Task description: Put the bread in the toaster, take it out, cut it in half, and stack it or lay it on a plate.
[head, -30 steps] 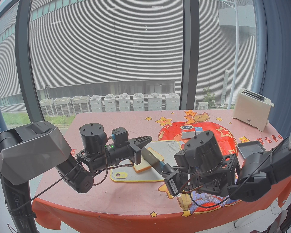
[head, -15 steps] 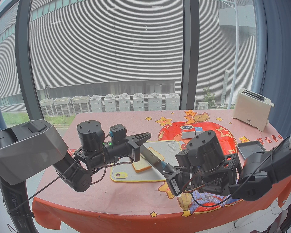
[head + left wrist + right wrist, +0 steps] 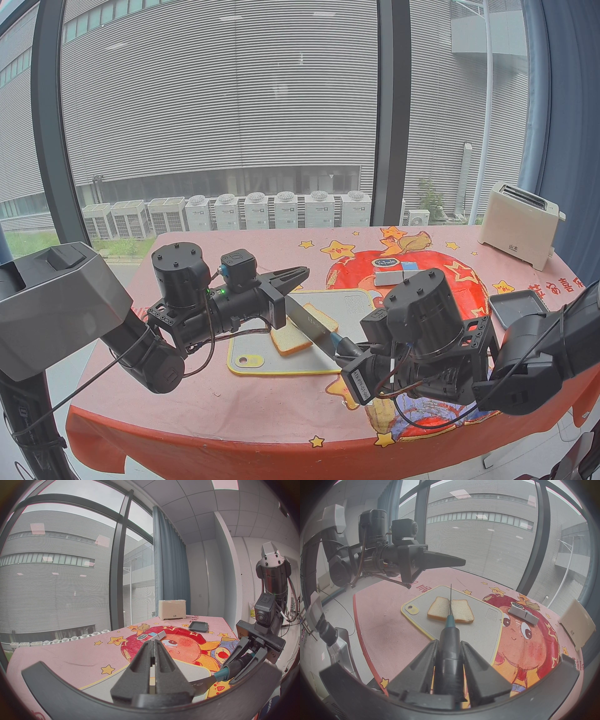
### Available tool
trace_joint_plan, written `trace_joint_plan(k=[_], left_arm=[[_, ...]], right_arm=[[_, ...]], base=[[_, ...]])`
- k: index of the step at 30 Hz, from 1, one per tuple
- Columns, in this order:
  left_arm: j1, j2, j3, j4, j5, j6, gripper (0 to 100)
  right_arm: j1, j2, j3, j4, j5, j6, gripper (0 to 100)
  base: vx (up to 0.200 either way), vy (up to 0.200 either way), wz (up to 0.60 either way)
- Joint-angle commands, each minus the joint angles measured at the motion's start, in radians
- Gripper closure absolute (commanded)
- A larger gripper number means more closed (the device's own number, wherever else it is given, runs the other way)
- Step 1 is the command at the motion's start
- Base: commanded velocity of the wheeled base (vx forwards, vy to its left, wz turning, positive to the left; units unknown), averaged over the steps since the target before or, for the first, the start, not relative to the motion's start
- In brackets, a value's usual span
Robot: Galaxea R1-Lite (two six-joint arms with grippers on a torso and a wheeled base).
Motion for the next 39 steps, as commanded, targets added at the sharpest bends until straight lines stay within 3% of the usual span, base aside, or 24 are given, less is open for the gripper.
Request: trace_joint_plan(k=[1,5,39], left_arm=[[-0.001,-0.004,0.001,0.0,0.0,0.0,100],[-0.001,-0.003,0.001,0.0,0.0,0.0,100],[-0.002,0.008,0.01,0.0,-0.001,0.002,100]], right_arm=[[0.002,-0.004,-0.002,-0.004,0.0,0.001,100],[0.002,0.001,0.004,-0.048,0.003,-0.001,100],[0.002,0.016,0.024,-0.048,0.006,-0.013,100]], base=[[0.0,0.0,0.0],[0.0,0.0,0.0],[0.0,0.0,0.0]])
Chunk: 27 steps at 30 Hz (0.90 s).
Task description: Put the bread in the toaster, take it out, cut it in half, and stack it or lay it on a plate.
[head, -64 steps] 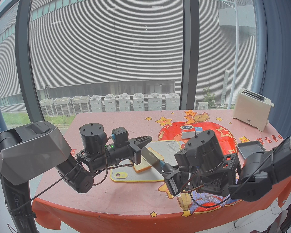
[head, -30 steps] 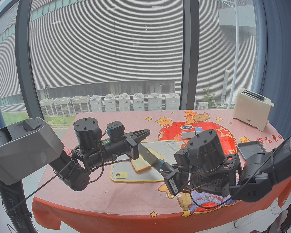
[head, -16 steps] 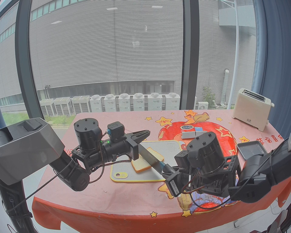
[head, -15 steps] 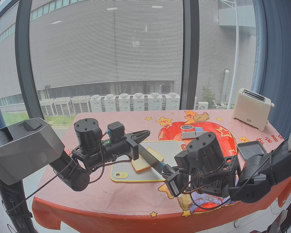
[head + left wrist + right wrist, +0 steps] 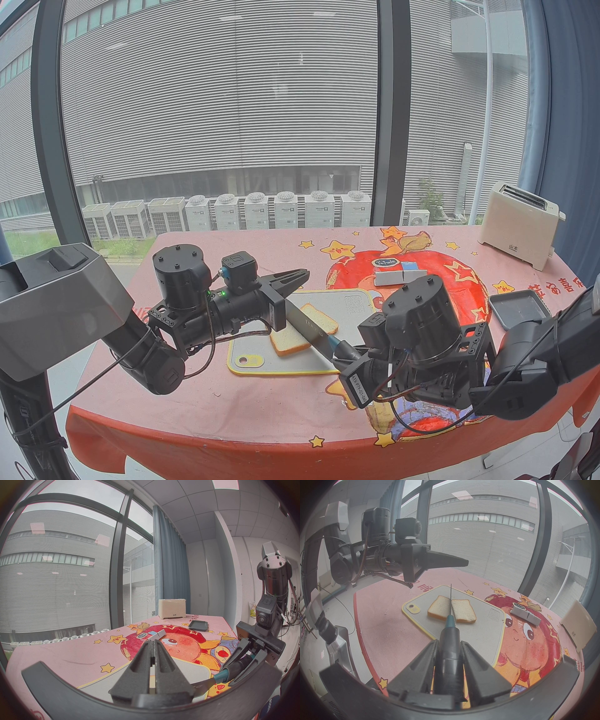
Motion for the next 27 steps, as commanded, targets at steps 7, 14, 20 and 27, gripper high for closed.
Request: trace_joint_plan(k=[7,14,20,27], left_arm=[[-0.016,0.008,0.029,0.001,-0.005,0.026,100],[-0.027,0.052,0.035,0.001,-0.006,0.034,100],[-0.025,0.106,0.022,0.006,-0.006,0.034,100],[-0.025,0.116,0.015,0.006,-0.006,0.034,100]], right_arm=[[-0.002,0.011,-0.001,-0.001,0.0,0.0,100],[0.001,0.009,-0.007,-0.001,0.0,0.0,100],[0.001,0.008,-0.009,-0.001,0.0,0.0,100],[-0.007,0.008,-0.009,-0.003,0.0,0.003,100]], base=[[0.0,0.0,0.0],[0.0,0.0,0.0],[0.0,0.0,0.0],[0.0,0.0,0.0]])
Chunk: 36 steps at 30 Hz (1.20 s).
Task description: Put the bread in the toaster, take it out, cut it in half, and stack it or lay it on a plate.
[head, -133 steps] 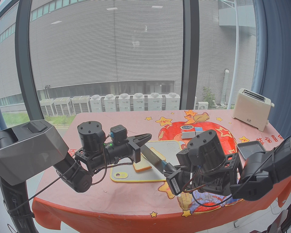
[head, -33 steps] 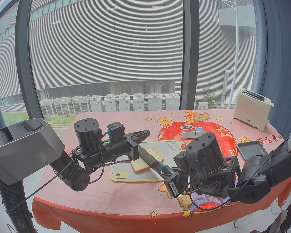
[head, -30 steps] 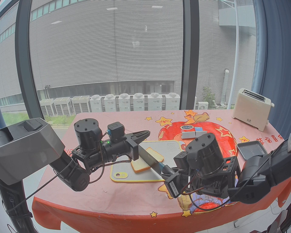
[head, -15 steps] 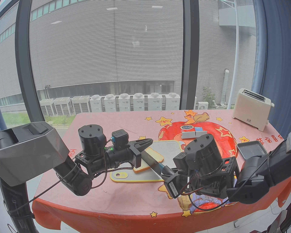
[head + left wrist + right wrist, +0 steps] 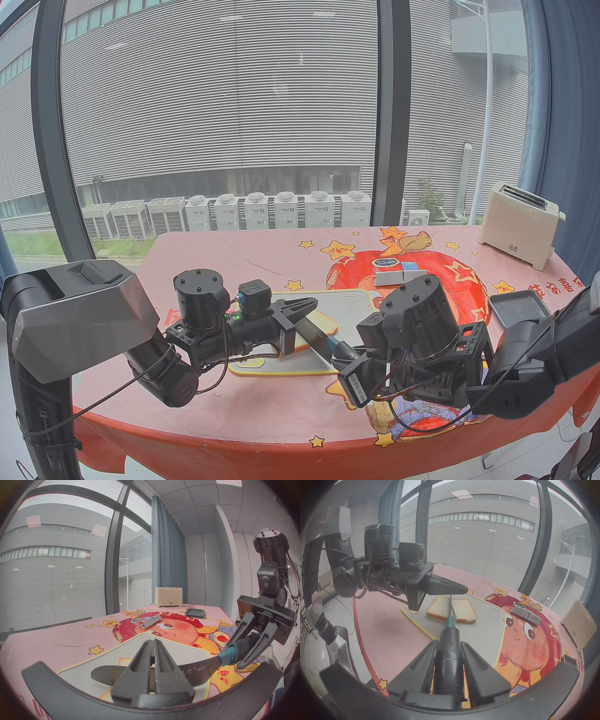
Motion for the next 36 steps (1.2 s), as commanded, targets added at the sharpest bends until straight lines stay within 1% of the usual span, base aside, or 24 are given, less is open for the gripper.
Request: trace_joint_plan(k=[1,17,26,36], left_arm=[[0.0,0.018,-0.003,0.007,0.001,0.0,100],[-0.004,0.006,-0.01,-0.001,0.01,0.0,100],[-0.004,0.003,-0.019,-0.026,0.011,-0.001,100],[0.002,-0.122,-0.007,-0.022,0.011,-0.013,100]], right_arm=[[-0.004,-0.002,0.0,-0.004,-0.001,0.001,100],[-0.017,-0.031,0.002,-0.004,-0.007,0.008,100],[-0.02,-0.032,0.009,-0.004,-0.011,0.011,100],[-0.017,-0.026,0.02,-0.004,-0.011,0.008,100]], base=[[0.0,0.0,0.0],[0.0,0.0,0.0],[0.0,0.0,0.0],[0.0,0.0,0.0]])
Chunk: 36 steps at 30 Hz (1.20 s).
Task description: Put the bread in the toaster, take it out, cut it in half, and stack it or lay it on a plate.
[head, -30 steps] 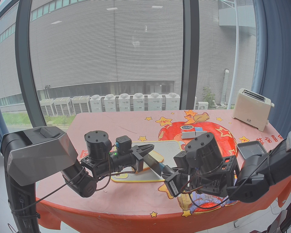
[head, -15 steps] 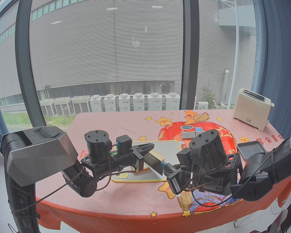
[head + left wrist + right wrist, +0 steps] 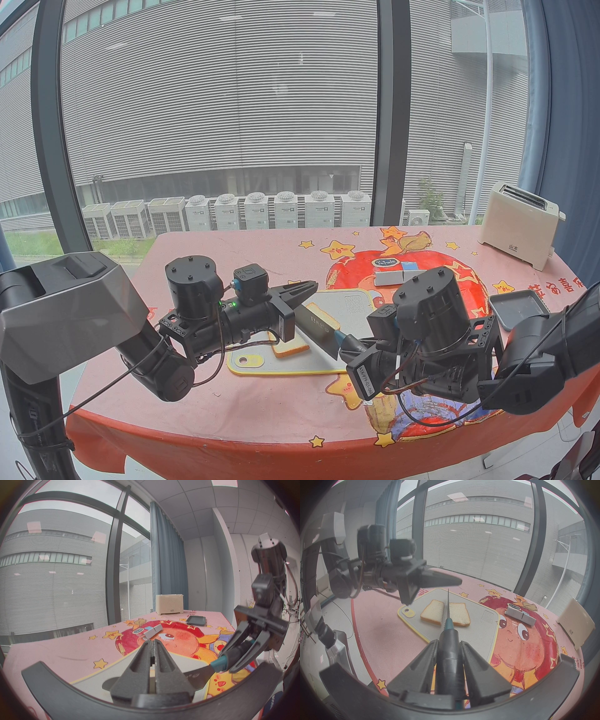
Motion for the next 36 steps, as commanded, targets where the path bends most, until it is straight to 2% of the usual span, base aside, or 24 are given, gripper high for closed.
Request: trace_joint_plan(k=[1,19,27,29,36], left_arm=[[0.004,-0.071,0.012,-0.002,0.0,-0.003,100],[0.009,-0.094,0.016,-0.002,0.0,-0.002,100],[0.01,-0.179,0.071,-0.001,0.003,-0.002,100],[0.01,-0.209,0.101,0.004,0.018,-0.002,100],[0.106,-0.226,0.14,-0.001,0.037,-0.002,100]], right_arm=[[0.001,0.005,0.005,0.003,0.001,-0.002,100],[-0.001,-0.011,0.005,0.001,0.001,0.0,100],[0.002,-0.034,0.014,0.003,0.001,0.0,100],[0.004,-0.037,0.016,0.003,0.001,-0.004,100],[0.01,-0.043,0.017,0.001,0.001,-0.004,100]], base=[[0.0,0.0,0.0],[0.0,0.0,0.0],[0.0,0.0,0.0],[0.0,0.0,0.0],[0.0,0.0,0.0]])
